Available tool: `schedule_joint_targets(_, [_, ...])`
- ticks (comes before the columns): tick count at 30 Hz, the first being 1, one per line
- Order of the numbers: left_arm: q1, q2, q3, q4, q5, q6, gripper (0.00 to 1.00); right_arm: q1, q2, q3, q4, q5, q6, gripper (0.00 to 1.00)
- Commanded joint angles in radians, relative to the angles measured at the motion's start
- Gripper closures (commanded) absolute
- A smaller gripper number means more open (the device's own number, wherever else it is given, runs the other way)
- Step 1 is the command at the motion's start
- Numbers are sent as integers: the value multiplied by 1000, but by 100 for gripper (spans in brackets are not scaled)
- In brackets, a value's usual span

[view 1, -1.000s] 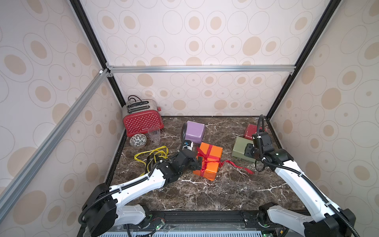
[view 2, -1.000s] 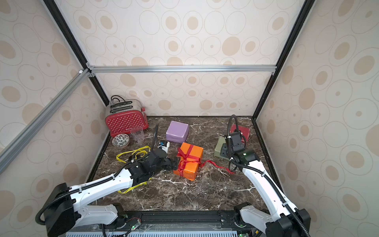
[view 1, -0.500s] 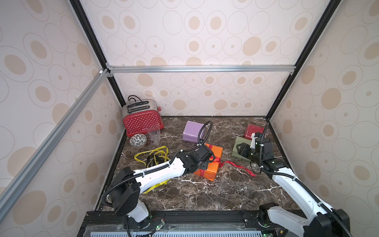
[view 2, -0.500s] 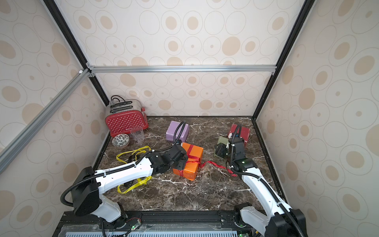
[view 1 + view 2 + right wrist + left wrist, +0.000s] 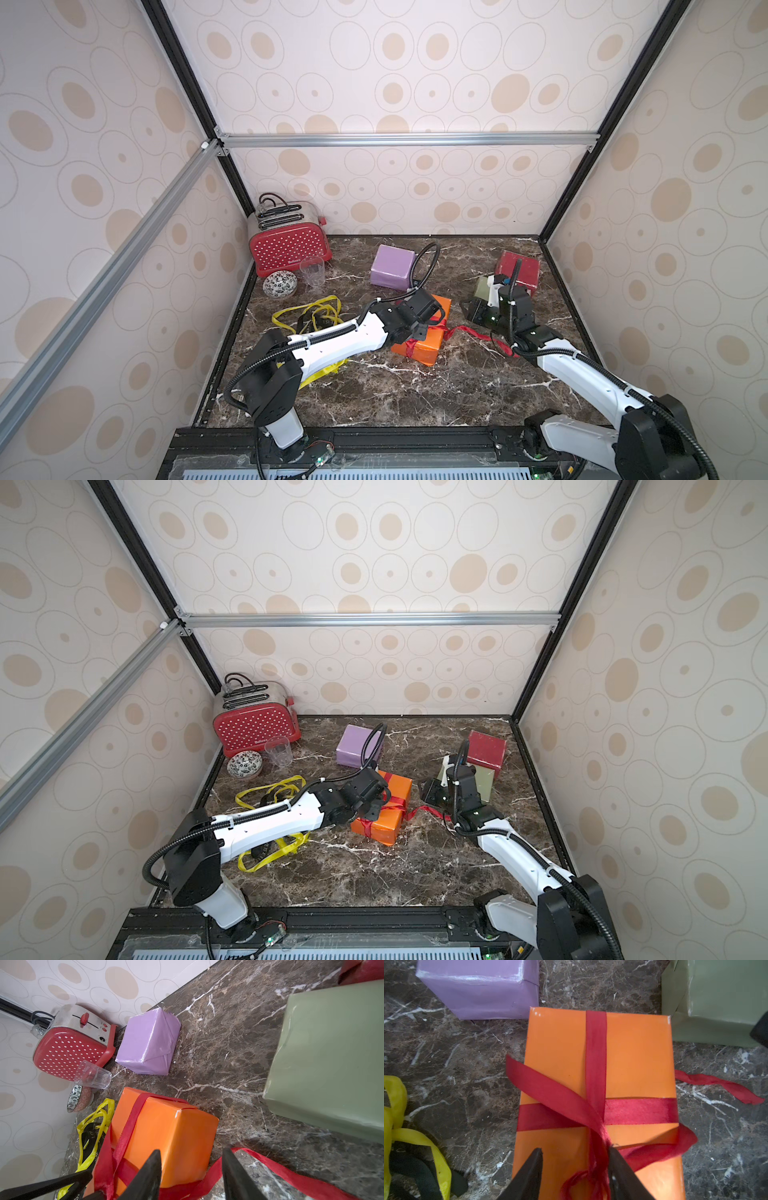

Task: Untie the ribbon bows on the gift boxes
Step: Untie the ribbon from the gift box.

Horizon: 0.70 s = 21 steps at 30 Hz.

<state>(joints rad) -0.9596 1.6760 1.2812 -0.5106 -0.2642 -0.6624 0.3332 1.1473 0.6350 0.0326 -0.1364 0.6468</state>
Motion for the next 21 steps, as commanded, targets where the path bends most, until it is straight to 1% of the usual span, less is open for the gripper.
schedule_joint_targets(1, [-1,23,50,-16,0,-3,63,6,5,-6,33,-13,9,51])
schedule_joint_targets(2, [-1,22,49,-16,-10,-1,68,7,14,-3,35,-20,8,52])
schedule_joint_targets(4, [0,10,44,-15,-33,6,85,6,33,4,36,-39,8,52])
schedule_joint_targets(5, [0,4,43,-15,-41,7,92,6,43,11,32,-45,9,52])
schedule_joint_targets(6, [2,-1,40,-13,-47,9,98,7,56,17,30,-52,11,52])
schedule_joint_targets(7, [3,-7,39,-14,-50,11,100,7,64,23,29,-61,10,52])
schedule_joint_targets(11, [13,-41,20,-13,-82,10,100,6,95,40,27,-92,8,55])
schedule_joint_targets(14, [28,-78,-7,2,-97,1,100,12,110,47,31,-115,3,56])
schedule_joint_targets(15, [35,-90,-15,5,-98,-2,98,16,114,53,33,-123,-3,56])
schedule_joint_targets(17, [47,-112,-34,24,-82,-4,100,30,123,63,29,-126,-18,56])
schedule_joint_targets(21, [69,-145,-45,32,-69,3,100,47,147,84,23,-149,-33,56])
